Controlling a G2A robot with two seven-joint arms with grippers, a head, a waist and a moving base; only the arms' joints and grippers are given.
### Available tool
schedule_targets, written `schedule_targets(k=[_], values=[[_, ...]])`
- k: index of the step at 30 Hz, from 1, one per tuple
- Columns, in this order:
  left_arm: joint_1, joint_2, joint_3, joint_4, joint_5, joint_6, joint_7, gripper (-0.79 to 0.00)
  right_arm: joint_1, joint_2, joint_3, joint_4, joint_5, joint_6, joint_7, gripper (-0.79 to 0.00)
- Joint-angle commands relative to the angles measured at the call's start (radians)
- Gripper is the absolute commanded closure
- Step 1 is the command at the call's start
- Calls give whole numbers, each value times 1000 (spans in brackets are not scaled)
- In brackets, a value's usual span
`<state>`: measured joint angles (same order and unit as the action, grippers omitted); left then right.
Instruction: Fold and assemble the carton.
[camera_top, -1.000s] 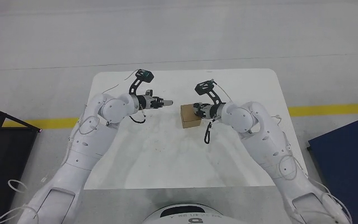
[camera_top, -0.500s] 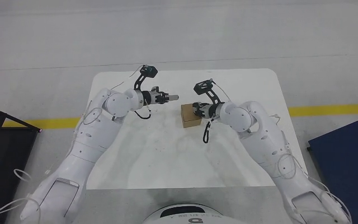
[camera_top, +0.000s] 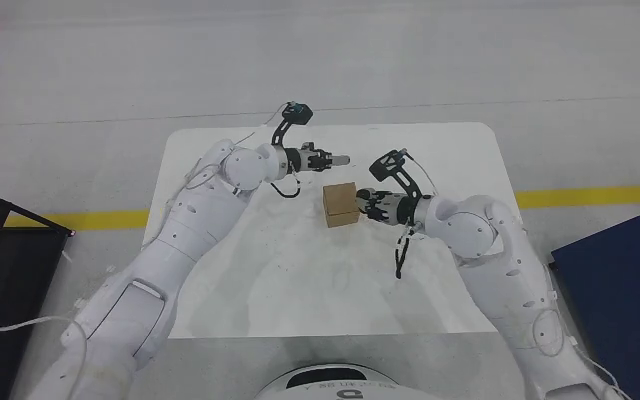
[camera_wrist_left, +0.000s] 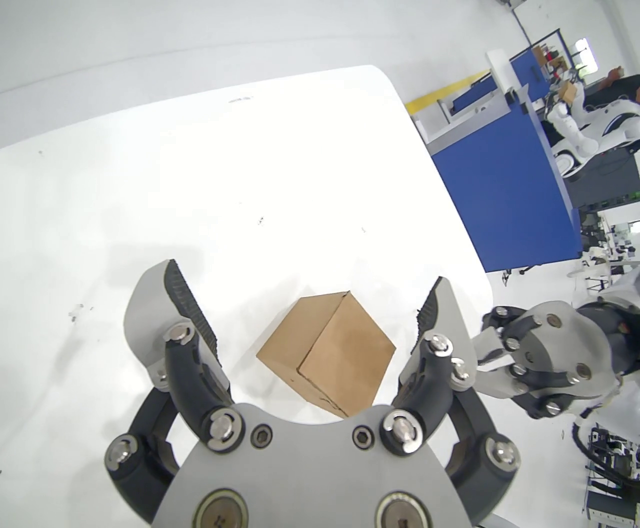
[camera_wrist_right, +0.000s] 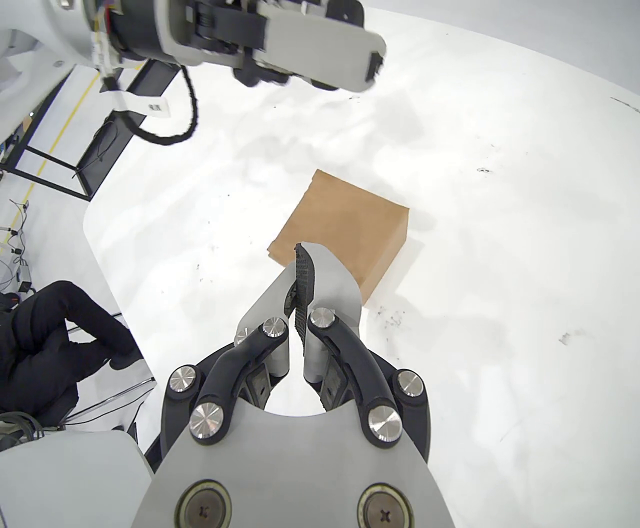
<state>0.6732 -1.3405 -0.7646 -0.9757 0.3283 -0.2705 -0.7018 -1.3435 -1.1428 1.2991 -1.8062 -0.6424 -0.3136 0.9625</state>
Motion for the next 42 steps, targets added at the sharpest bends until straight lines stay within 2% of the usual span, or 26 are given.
schedule_targets(k=[1, 5, 10, 23, 25, 29, 31, 37, 42], values=[[-15, -16, 29, 32, -3, -7, 1, -785, -38, 11, 39, -20, 1, -80, 26, 0], [-43, -45, 78, 93, -6, -16, -28, -785, -95, 29, 87, -48, -14, -184, 55, 0], [-76, -73, 120, 147, -41, -9, -170, -785, -103, 39, 100, -45, -10, -182, 67, 0], [-112, -98, 62, 248, -380, -89, -495, -785, -115, 56, 67, -59, -84, -152, 110, 0], [-118, -99, 64, 259, -373, -104, -498, -785, -112, 57, 63, -57, -84, -148, 111, 0], [-134, -97, 43, 309, -364, -99, -416, -785, -98, 61, 34, -41, -87, -158, 160, 0], [-139, -98, 39, 320, -367, -97, -409, -785, -74, 62, 14, -17, -93, -146, 186, 0], [-139, -103, 45, 324, -349, -101, -399, -785, 64, 48, -86, 118, -53, -93, 237, 0], [-147, -100, 27, 354, -360, -100, -387, -785, 172, 31, -151, 230, -2, -42, 216, 0]])
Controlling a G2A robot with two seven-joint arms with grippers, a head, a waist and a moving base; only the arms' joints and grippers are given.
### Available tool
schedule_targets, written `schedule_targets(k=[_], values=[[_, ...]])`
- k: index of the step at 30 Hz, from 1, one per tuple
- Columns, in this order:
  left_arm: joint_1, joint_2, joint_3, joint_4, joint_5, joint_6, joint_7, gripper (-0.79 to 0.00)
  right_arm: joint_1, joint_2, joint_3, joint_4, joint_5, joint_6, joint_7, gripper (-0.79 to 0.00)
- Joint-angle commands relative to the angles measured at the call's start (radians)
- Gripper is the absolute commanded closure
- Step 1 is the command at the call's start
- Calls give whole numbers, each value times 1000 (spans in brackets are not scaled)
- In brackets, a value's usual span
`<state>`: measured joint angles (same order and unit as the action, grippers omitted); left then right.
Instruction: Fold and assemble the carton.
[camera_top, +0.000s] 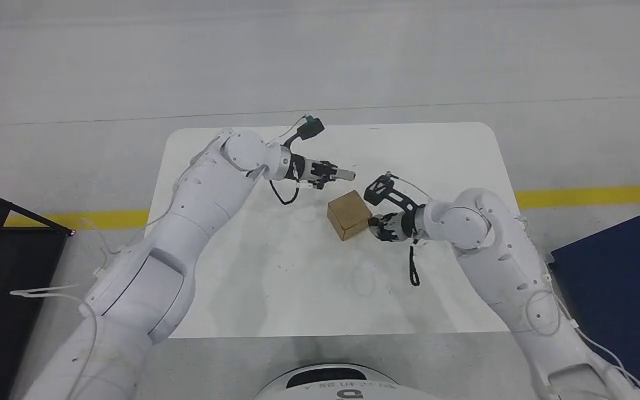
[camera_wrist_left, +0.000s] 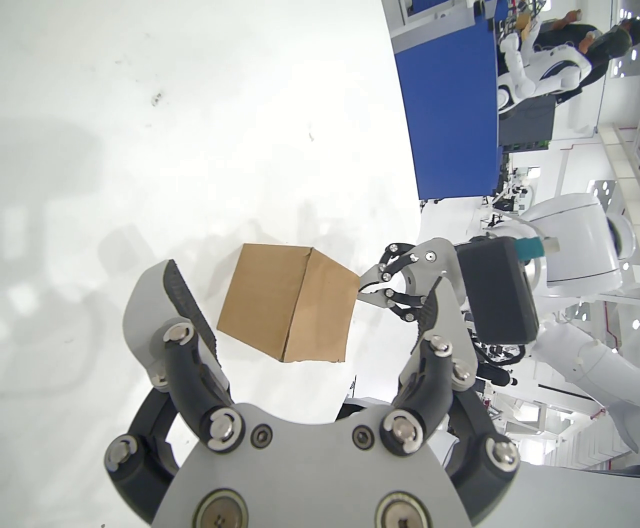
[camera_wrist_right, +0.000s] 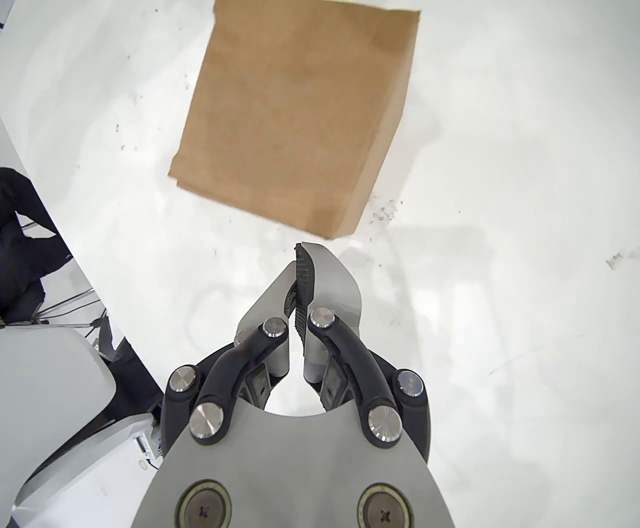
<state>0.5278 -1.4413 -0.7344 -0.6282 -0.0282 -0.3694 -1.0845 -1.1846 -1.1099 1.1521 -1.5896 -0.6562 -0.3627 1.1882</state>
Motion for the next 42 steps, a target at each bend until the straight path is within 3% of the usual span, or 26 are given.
schedule_targets(k=[1, 5, 11, 22, 29, 33, 34, 36, 38, 39, 42], values=[[-4, 2, -7, 12, -5, -3, -13, -785, 29, -5, -6, 32, 22, 26, -28, 0], [-7, 10, -18, 28, 3, -30, -31, -785, 70, -12, -20, 90, 15, 102, -81, 0], [-5, 27, -59, 62, -34, -47, -46, -785, 63, -5, -38, 84, 23, 42, -13, 0], [13, 41, -88, 41, -60, -47, -75, -785, 106, -13, -87, 110, 50, 61, -56, 0], [16, 53, -116, 43, -82, -56, -86, -785, 35, 14, 34, 62, 90, 24, -146, 0], [12, 73, -170, 57, -120, -94, -48, -785, -60, 34, 166, -18, 149, 1, -286, 0], [13, 80, -190, 60, -135, -110, -32, -785, -82, 37, 193, -36, 157, -5, -321, -123], [17, 97, -231, 64, -159, -137, -6, -785, -119, 41, 232, -61, 165, -6, -382, -785], [18, 103, -243, 65, -160, -144, 4, -785, -119, 41, 232, -61, 165, -6, -382, -785], [18, 102, -242, 65, -161, -144, 2, -785, -121, 42, 234, -62, 166, -6, -386, -30], [18, 103, -244, 66, -161, -145, 5, -785, -119, 41, 233, -61, 165, -6, -382, -226]])
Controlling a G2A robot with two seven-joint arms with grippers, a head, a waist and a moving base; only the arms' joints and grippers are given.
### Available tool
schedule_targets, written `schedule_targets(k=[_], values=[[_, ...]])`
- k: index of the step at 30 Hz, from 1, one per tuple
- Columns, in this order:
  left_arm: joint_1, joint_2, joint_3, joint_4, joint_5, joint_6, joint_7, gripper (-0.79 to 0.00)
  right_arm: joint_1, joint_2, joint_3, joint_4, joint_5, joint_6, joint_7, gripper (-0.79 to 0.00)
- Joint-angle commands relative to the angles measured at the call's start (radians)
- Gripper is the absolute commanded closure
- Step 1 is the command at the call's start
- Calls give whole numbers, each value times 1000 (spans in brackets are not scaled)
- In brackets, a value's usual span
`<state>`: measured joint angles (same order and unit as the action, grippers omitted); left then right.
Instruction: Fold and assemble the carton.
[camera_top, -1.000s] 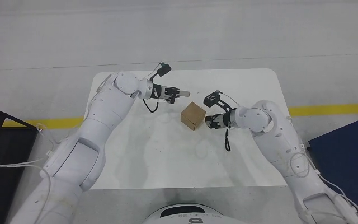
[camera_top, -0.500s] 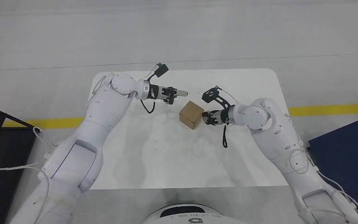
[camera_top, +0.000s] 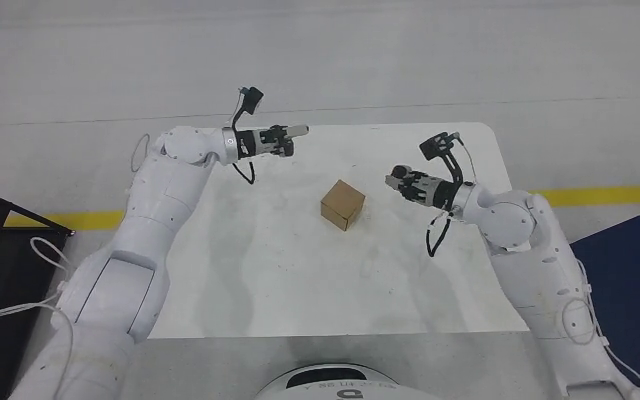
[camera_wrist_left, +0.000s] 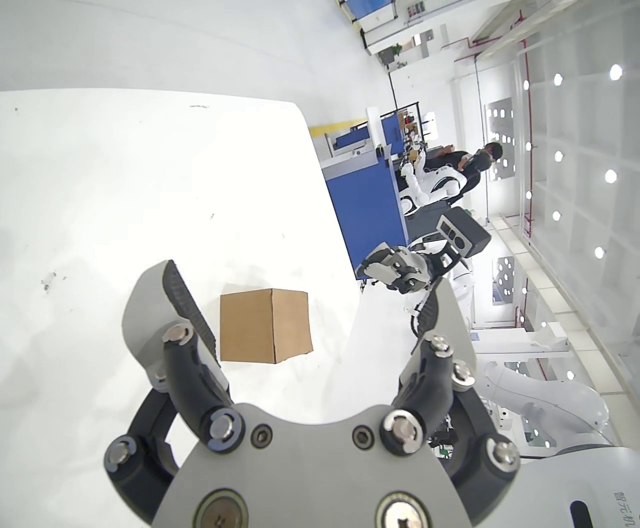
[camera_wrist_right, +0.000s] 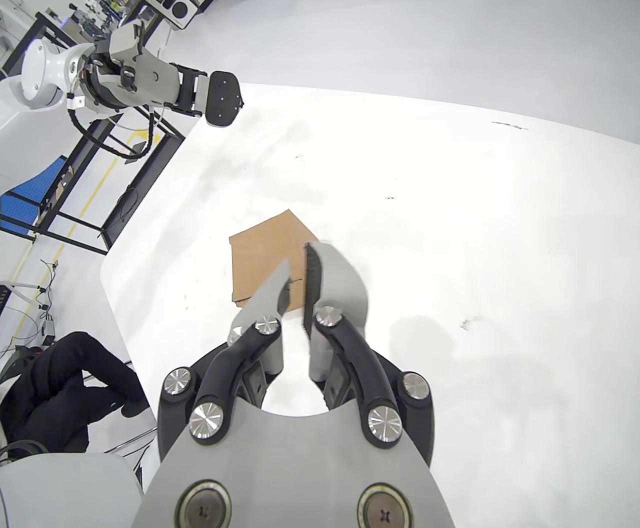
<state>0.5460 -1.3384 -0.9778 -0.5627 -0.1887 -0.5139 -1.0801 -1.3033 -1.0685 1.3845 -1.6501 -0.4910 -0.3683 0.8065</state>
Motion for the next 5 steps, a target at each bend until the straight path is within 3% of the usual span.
schedule_targets(k=[1, 5], values=[[0, 0, 0, 0, 0, 0, 0, -784, 0, 0, 0, 0, 0, 0, 0, -307], [0, 0, 0, 0, 0, 0, 0, -785, 0, 0, 0, 0, 0, 0, 0, -530]])
